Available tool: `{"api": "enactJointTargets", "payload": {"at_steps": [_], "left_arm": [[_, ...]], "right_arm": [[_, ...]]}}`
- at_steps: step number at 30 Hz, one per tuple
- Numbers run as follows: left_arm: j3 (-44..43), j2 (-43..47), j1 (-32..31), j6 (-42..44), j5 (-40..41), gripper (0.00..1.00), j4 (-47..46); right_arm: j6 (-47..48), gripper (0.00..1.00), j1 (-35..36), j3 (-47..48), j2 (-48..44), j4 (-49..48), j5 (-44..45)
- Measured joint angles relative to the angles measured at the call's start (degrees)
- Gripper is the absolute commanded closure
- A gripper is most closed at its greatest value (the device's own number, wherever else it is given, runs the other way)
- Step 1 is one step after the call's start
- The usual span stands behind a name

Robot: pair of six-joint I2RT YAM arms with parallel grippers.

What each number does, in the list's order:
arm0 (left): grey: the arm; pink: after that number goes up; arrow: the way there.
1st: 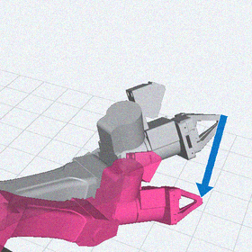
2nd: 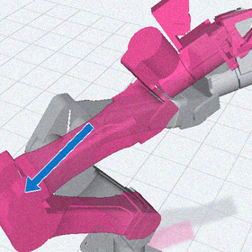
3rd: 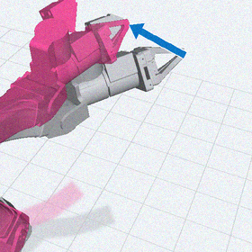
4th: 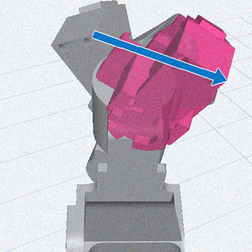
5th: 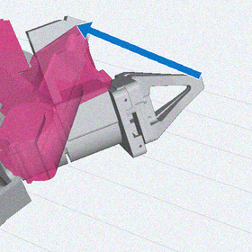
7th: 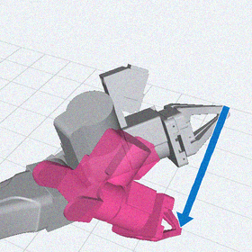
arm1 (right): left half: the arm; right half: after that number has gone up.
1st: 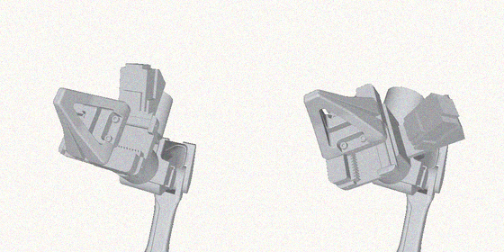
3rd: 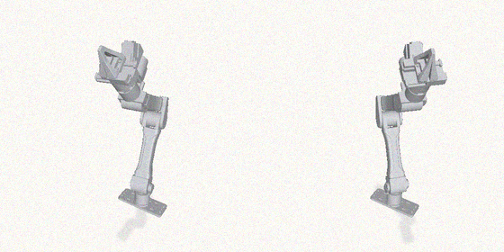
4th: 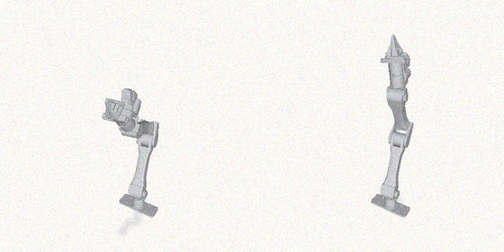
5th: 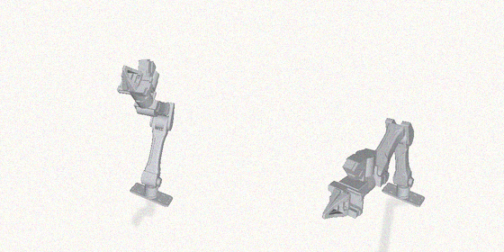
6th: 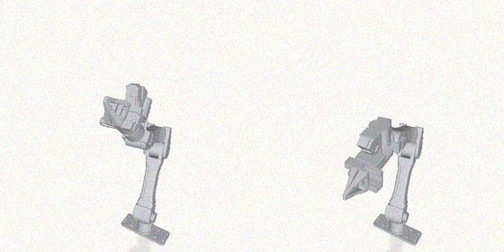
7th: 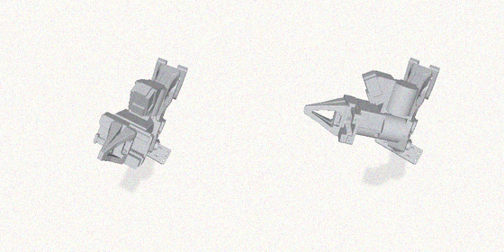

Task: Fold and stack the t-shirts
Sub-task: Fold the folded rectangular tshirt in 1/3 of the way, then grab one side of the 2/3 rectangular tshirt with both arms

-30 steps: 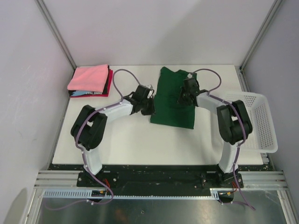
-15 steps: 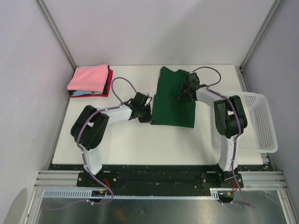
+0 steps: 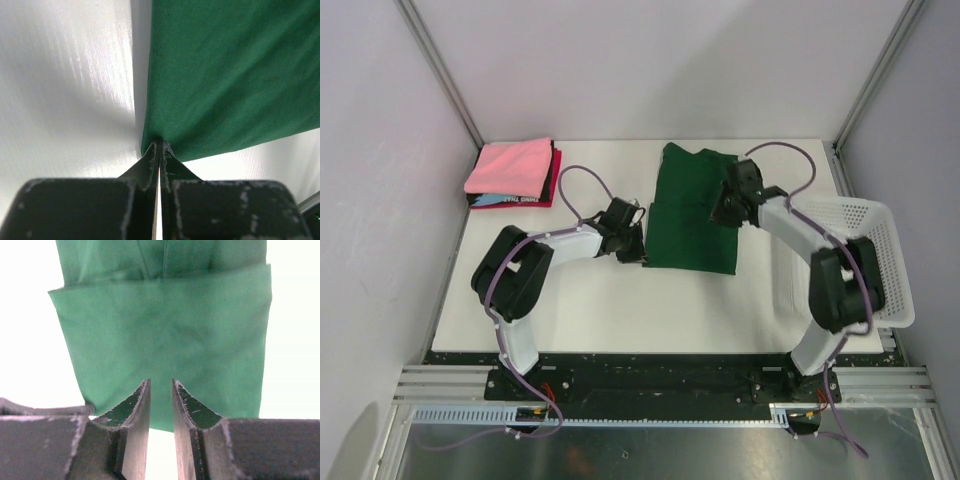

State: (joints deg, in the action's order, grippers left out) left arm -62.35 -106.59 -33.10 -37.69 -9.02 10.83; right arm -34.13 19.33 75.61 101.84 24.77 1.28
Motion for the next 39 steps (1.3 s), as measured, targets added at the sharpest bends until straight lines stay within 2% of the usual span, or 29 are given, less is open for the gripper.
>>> {"api": "enactJointTargets", "payload": {"at_steps": [3,7,14,22,29,39], "left_arm": [[0.0,0.0,0.0,0.0,0.0,1.0,0.0],[0.0,0.0,0.0,-0.1,0.0,1.0,0.0],[0.0,0.0,0.0,-0.4,0.0,1.0,0.0],[0.0,0.0,0.0,-0.4,0.0,1.0,0.0],[0.0,0.0,0.0,-0.4,0.1,1.0,0.0],[0.0,0.0,0.1,-0.4,0.0,1.0,0.0]], "right_arm": [[-0.8,0.76,0.9,-7.9,-9.5,0.1,0.0],[-2.1,0.78,1.1,-18.5,-17.0,-0.5,0.0],[-3.4,0.82,0.4,-29.9,-17.4,-1.3,-0.2],[-3.6,0.8,0.0,-32.8,-18.0,-2.3,-0.2],[-3.7,0.78,-0.2,-32.7,-26.4,-2.8,-0.3],[-3.3,0.81,-1.9,-27.9,-16.6,-9.2,-0.7]]}}
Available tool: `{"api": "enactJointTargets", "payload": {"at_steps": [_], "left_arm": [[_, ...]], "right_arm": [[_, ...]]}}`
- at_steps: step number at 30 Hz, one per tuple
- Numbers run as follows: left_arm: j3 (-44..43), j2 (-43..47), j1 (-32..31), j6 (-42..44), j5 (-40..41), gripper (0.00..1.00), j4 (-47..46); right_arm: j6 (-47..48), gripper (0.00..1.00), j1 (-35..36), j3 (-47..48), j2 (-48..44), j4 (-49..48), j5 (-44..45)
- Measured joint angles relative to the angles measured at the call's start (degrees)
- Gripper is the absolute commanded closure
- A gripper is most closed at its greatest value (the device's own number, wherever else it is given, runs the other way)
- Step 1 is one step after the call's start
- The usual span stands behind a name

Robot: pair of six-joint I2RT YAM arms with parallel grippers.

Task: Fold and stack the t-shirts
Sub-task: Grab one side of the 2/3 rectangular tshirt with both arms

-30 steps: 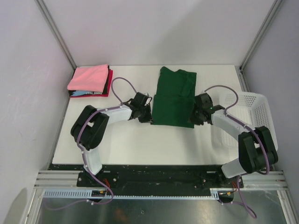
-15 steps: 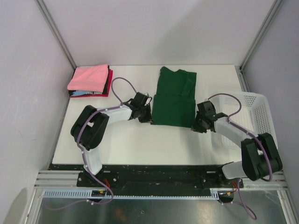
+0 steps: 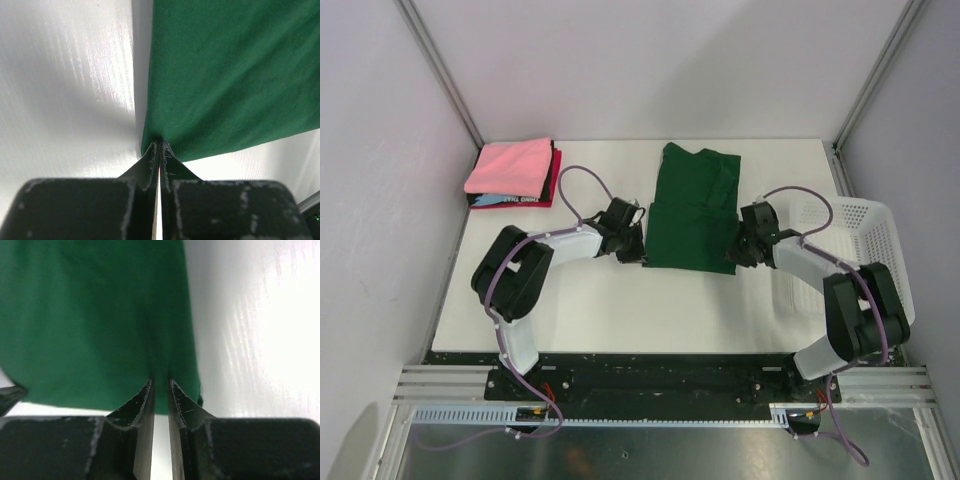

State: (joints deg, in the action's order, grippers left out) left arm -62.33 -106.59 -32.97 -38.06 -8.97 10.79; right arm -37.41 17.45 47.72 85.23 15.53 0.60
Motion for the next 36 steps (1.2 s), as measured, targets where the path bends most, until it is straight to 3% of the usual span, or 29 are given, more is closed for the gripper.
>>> {"api": "enactJointTargets", "payload": {"at_steps": [5,15,22,36], "left_arm": [[0.0,0.0,0.1,0.0,0.0,1.0,0.0],[0.0,0.0,0.3,0.0,-0.2,1.0,0.0],[0.0,0.0,0.4,0.0,-0.5,1.0,0.0],[0.0,0.0,0.6,0.0,-0.9,1.0,0.0]], "right_arm": [[0.2,0.82,-0.5,0.0,5.9,-0.1,0.2],[1.1,0.81,-1.1,-0.2,5.9,-0.7,0.2],[1.7,0.74,-1.5,-1.6,2.8,1.2,0.7],[1.8,0.72,-1.2,-3.3,-2.0,6.0,1.9]]}}
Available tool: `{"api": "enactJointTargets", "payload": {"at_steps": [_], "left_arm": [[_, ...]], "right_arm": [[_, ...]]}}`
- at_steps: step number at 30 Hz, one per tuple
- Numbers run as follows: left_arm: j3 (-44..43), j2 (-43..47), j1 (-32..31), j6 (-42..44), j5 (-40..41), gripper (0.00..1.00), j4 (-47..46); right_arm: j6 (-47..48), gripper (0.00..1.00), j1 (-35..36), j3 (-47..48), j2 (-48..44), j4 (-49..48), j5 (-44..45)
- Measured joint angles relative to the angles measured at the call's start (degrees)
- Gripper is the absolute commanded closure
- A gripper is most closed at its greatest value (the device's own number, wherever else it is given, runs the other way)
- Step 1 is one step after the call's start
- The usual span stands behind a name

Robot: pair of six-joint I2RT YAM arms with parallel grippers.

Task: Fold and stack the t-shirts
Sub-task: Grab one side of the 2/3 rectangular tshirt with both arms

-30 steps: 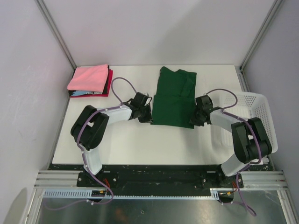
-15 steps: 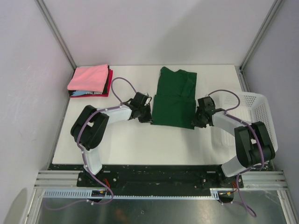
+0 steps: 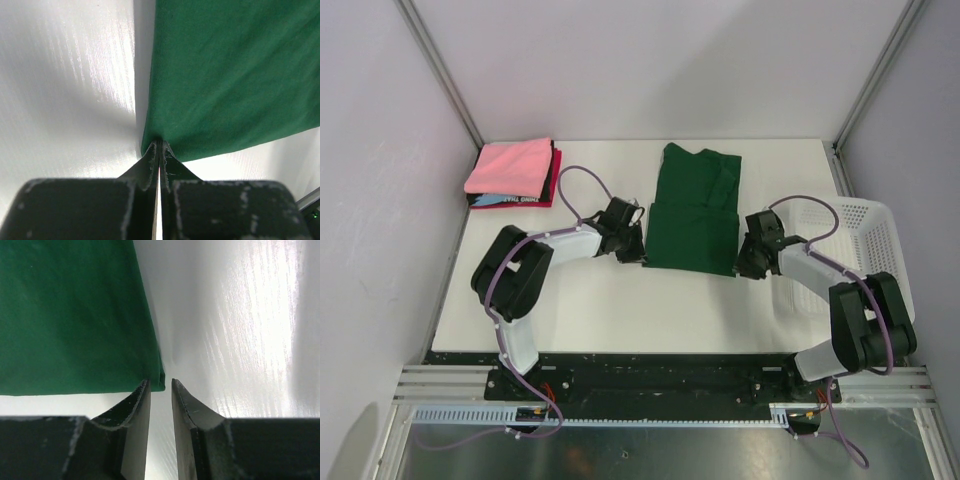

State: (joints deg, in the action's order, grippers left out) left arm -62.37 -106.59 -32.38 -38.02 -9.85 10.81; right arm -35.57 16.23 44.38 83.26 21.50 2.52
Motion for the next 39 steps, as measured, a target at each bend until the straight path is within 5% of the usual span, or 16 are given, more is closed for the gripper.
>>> {"api": "enactJointTargets", "payload": {"at_steps": [9,19,27,39], "left_arm": [[0.0,1.3,0.3,0.0,-0.7,0.95,0.4],[1.4,9.4,2.0,0.6,-1.0,0.64,0.6],[3.1,8.1,2.4,0.5,-1.2,0.63,0.7],[3.1,2.7,2.1,0.4,-3.1,0.64,0.3]], "right_arm": [[-1.0,0.72,1.1,-0.5,3.1,-2.1,0.0],[-1.9,0.84,1.5,-1.8,2.5,-4.2,0.5],[-2.4,0.95,1.6,-2.3,2.0,-4.7,0.6],[-2.3,0.98,1.3,-2.4,1.9,-4.7,0.5]]}}
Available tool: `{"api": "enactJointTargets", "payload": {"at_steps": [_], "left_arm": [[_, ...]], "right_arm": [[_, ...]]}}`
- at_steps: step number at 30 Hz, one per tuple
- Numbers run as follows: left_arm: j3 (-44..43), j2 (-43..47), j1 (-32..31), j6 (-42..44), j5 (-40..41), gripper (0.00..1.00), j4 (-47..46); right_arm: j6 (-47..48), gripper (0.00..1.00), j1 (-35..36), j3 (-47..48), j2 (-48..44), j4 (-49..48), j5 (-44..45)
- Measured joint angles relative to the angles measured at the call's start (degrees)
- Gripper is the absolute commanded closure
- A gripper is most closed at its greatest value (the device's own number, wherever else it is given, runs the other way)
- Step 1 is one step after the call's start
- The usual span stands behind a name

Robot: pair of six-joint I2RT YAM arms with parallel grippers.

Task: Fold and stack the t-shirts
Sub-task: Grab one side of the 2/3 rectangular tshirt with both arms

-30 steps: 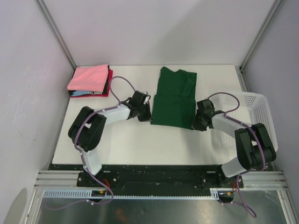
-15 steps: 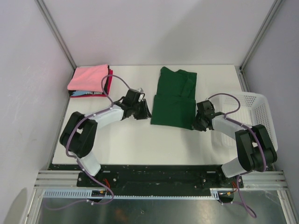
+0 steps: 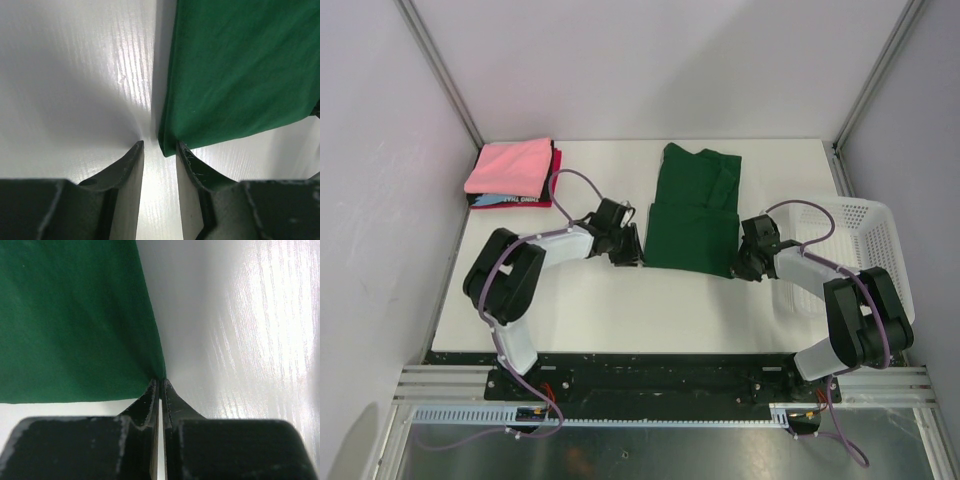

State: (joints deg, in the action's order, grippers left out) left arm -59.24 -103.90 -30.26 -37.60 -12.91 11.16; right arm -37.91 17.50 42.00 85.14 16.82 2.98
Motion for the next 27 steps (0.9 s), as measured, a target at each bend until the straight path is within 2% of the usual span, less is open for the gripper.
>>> {"api": "enactJointTargets", "payload": {"at_steps": [7,13,15,18,20,27], "left_arm": [[0.0,-0.5,-0.5,-0.4,-1.2,0.65,-0.7],[0.0,-1.0,-1.1,-1.2,-1.5,0.7,-1.6],[0.0,-1.1,-1.2,-1.5,-1.4,0.75,-1.7],[0.0,-1.5,-1.4,-2.0,-1.3,0.91,-1.9],[0.0,-1.8,-1.5,-2.5,-1.3,0.98,-2.2],[2.8,0.8,-2.3,-3.0,-0.2,1.0,-3.0]], "right_arm": [[0.0,0.98,-0.3,0.0,-0.1,0.0,-0.4],[0.1,0.98,-0.5,-0.2,-0.3,0.1,-0.5],[0.1,0.98,-0.5,-0.3,-0.3,0.1,-0.5],[0.2,1.0,-0.6,-0.3,-0.4,0.1,-0.7],[0.3,1.0,-0.7,-0.3,-0.4,0.1,-0.9],[0.8,1.0,-0.5,-0.4,-3.2,2.6,-1.4]]}}
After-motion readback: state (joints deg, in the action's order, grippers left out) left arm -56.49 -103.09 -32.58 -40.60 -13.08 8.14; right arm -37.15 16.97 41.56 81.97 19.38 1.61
